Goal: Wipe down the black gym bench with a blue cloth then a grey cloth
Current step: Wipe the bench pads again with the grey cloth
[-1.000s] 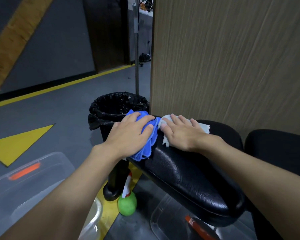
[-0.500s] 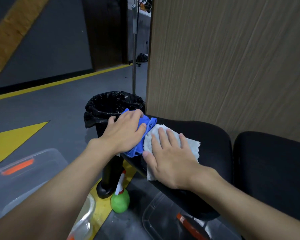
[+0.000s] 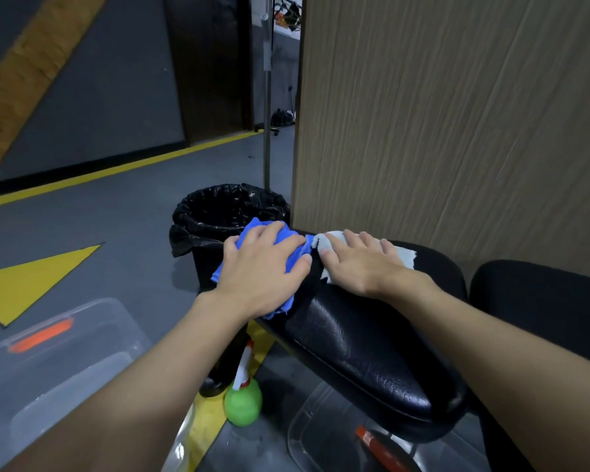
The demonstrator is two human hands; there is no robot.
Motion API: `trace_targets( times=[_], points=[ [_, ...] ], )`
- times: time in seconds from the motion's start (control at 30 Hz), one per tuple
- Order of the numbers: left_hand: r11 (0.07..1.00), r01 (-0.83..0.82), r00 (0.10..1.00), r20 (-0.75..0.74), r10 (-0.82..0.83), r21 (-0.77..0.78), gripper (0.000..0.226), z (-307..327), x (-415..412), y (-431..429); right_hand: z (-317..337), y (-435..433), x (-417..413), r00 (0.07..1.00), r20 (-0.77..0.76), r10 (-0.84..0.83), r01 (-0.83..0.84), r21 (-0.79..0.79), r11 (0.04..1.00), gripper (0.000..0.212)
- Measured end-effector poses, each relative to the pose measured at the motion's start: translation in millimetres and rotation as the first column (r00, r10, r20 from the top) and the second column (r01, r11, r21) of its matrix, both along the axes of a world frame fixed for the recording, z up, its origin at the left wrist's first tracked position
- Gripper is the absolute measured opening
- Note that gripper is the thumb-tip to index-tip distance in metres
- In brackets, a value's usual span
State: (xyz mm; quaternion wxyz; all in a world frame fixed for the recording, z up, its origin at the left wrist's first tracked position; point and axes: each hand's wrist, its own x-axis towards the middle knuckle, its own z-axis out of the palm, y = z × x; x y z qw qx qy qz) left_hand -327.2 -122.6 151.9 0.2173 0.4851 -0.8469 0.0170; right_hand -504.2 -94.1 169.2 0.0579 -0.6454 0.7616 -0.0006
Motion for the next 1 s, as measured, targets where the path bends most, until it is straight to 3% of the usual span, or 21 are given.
trace_targets(
  times=[0.1, 0.3, 0.5, 0.7, 0.9, 1.0],
  points=[
    [1.000, 0.001, 1.000, -0.012, -0.001, 0.006, 0.053, -0.4, -2.2, 0.6, -2.0, 46.0, 17.0, 0.997, -0.042, 0.066, -0.066, -0.017, 0.998, 0.059],
    [1.000, 0.023, 0.997, -0.068, -0.022, 0.010, 0.052, -1.3, -1.1, -3.0, -5.0, 116.0, 35.8, 0.968, -0.116, 0.224, -0.231, -0.056, 0.971, 0.083],
    [1.000, 0.026, 0.999, -0.042, -0.026, -0.011, 0.058, -2.5, -0.7, -3.4, -2.7, 56.0, -1.0, 0.997, -0.017, 0.080, -0.081, -0.062, 0.995, 0.056],
    [0.997, 0.068, 0.996, -0.062, -0.070, -0.025, 0.058, -4.0, 1.8, -5.0, -1.3, -1.0, -41.7, 0.995, 0.068, -0.069, 0.071, -0.028, 0.997, 0.061],
    [0.995, 0.089, 0.990, -0.104, -0.093, -0.042, 0.057, -3.9, 3.2, -4.8, -3.2, 54.3, -9.0, 1.000, -0.020, 0.001, -0.003, -0.064, 0.998, 0.058],
    [0.994, 0.104, 0.986, -0.128, -0.108, -0.039, 0.052, -3.0, 3.6, -5.2, -8.8, 109.5, 16.5, 0.991, -0.079, 0.104, -0.112, -0.100, 0.989, 0.071]
  ],
)
